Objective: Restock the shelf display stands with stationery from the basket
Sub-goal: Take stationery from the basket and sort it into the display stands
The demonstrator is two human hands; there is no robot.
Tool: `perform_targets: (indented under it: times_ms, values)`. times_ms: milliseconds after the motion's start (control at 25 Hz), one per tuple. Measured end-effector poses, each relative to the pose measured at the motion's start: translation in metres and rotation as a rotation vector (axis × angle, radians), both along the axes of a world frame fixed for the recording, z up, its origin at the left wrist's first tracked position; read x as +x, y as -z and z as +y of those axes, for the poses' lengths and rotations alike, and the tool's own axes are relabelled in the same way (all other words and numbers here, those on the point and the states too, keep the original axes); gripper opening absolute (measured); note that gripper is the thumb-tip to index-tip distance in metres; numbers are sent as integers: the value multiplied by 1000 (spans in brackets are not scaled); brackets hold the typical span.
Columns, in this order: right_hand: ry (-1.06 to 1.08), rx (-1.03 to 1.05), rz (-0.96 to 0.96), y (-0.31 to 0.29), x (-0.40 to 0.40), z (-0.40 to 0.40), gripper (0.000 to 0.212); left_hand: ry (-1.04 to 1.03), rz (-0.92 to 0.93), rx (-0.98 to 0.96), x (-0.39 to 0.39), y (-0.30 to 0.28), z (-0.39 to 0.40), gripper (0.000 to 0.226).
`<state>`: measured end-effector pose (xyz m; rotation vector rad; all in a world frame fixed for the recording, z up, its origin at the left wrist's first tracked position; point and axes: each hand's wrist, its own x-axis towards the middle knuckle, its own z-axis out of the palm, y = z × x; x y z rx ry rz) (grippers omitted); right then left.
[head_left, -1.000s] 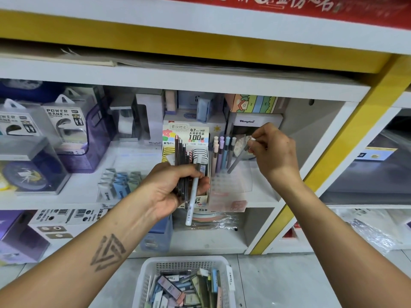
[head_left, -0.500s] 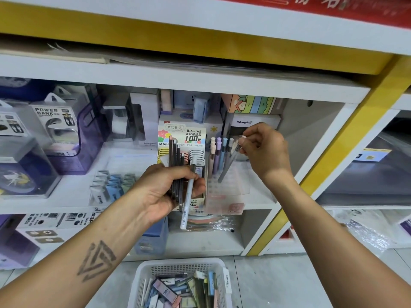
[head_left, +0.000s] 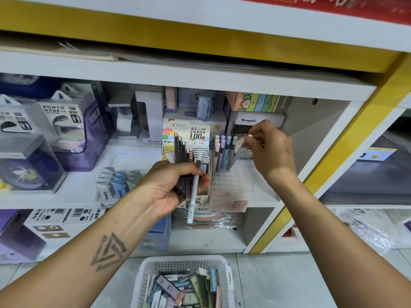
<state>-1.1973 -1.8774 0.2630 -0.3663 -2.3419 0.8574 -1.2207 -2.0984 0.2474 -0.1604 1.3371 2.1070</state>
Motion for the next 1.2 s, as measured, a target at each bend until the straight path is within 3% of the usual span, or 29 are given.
perform_targets:
  times_ms: [160,680,920,1000,1080,1120,1200]
  values:
    - [38,-18,21,-1,1,5,7,-7,-5,-3,0,0,1,10]
    - [-36,269,-20,6,-2,6,9,8,-15,5,-2,5,-1,9]
    - [-24,390,-208,7,-5,5,29,41,5,-3,1,4,0,8]
    - [-28,299,-149,1,0,-1,26,53,14,0,5,2,0,15]
    - [-159,-25,-146,-8,7,-13,14,55,27,7,6,1,0,12]
    - [-265,-225,-203,-13,10,-22,12,52,33,9,6,1,0,11]
    - [-409,-396,-352,-17,15,-36,23,42,48,4,7,-1,1,10]
